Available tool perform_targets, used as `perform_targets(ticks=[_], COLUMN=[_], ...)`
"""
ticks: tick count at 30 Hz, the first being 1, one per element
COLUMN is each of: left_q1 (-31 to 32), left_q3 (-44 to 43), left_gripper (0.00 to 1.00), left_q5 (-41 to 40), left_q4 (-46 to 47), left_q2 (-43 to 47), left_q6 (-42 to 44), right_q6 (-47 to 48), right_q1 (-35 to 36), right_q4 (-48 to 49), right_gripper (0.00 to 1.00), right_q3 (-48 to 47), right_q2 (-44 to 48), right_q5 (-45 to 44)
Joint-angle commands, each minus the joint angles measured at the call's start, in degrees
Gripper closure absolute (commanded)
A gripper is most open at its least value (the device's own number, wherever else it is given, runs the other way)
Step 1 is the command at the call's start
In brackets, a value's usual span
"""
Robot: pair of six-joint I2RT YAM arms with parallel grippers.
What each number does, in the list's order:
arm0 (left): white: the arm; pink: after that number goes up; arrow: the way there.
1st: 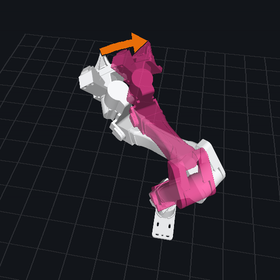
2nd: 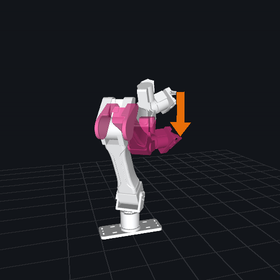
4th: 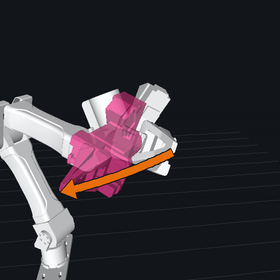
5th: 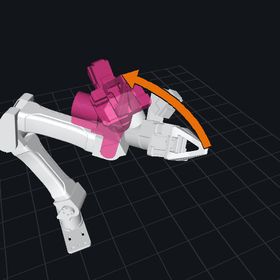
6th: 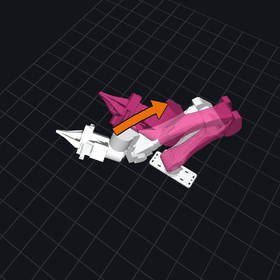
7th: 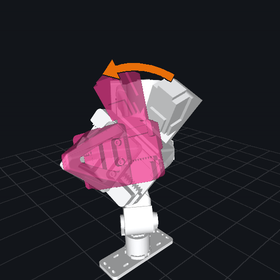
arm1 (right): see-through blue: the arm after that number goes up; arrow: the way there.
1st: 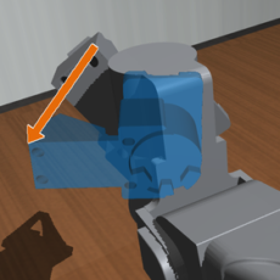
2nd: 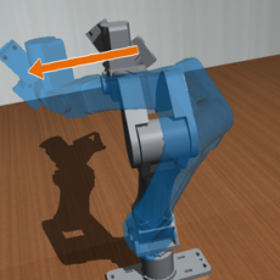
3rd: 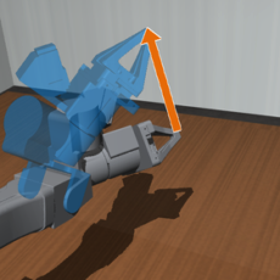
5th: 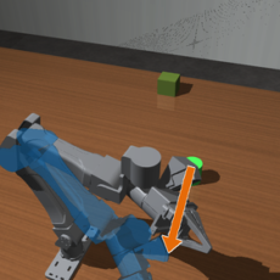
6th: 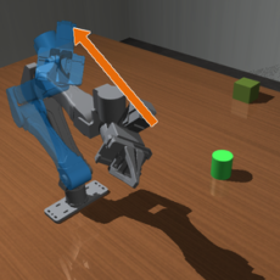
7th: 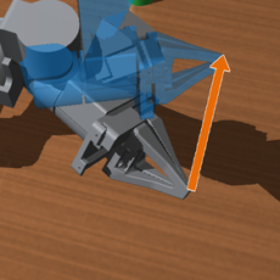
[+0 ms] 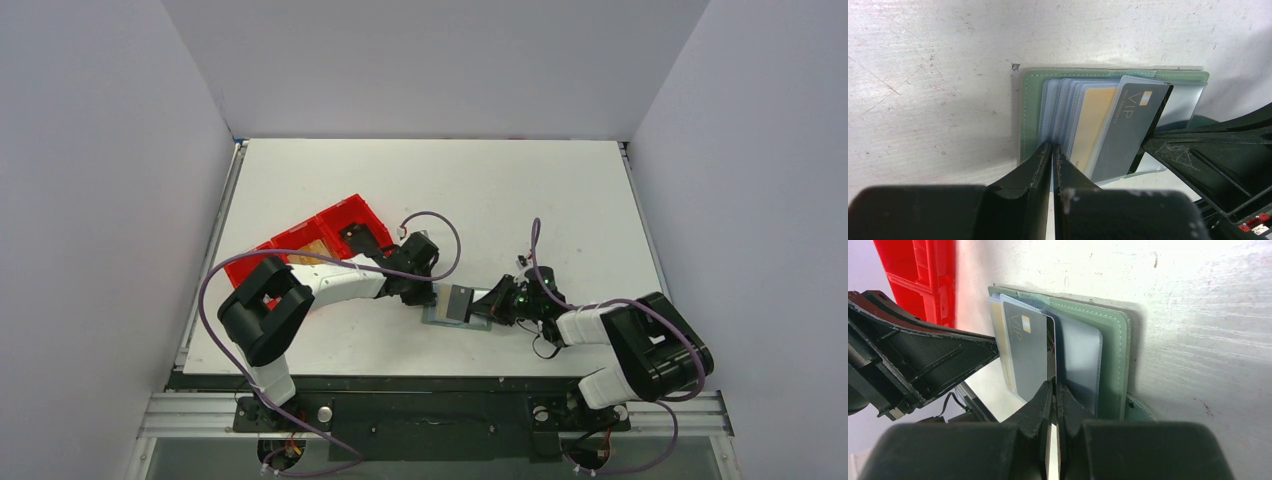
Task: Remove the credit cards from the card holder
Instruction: Remove the credit card from the card holder.
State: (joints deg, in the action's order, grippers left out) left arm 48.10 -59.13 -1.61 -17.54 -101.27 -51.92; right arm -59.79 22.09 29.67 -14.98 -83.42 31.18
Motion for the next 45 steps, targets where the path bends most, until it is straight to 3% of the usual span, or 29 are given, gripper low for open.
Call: perform_targets(ticks=[1, 4, 11, 19, 28, 39, 45], left_q1=[0.42, 0.42, 0.84, 1.83, 2.09, 1.93, 1.57], left_q3=[1.49, 0.53, -3.9, -7.72, -8.33, -6.41, -7.29], left_gripper=[0.96, 0.95, 0.81, 0.79, 0.86, 0.96, 1.0], left_q5=[-2.73, -2.49, -2.52, 1.01, 7.05, 6.2, 2.27], left_q4=[-3.67, -4.1, -7.1, -6.57, -1.13, -0.45, -5.48], left_q2=[-1.74, -0.89, 2.42, 3.96, -0.94, -4.29, -5.75], left_q6=[1.66, 2.82, 6.21, 8.48, 7.67, 7.19, 6.41], right_q6=[4.35, 4.98, 5.08, 4.87, 4.86, 5.21, 5.91], right_q1=[-0.54, -0.49, -0.28, 0.86, 1.27, 1.34, 1.22], right_q4=[-4.59, -5.48, -5.96, -6.65, -6.94, -7.58, -8.58], right_gripper=[1.0, 1.0, 1.0, 1.0, 1.0, 1.0, 1.0], right_q3=[-0.64, -1.17, -2.63, -4.48, -5.06, -5.41, -5.48], right_q2=[1.62, 1.69, 1.71, 0.73, -0.59, -0.92, -0.78], right_q5=[-3.85, -3.85, -3.41, -3.63, -3.97, -4.09, -4.44])
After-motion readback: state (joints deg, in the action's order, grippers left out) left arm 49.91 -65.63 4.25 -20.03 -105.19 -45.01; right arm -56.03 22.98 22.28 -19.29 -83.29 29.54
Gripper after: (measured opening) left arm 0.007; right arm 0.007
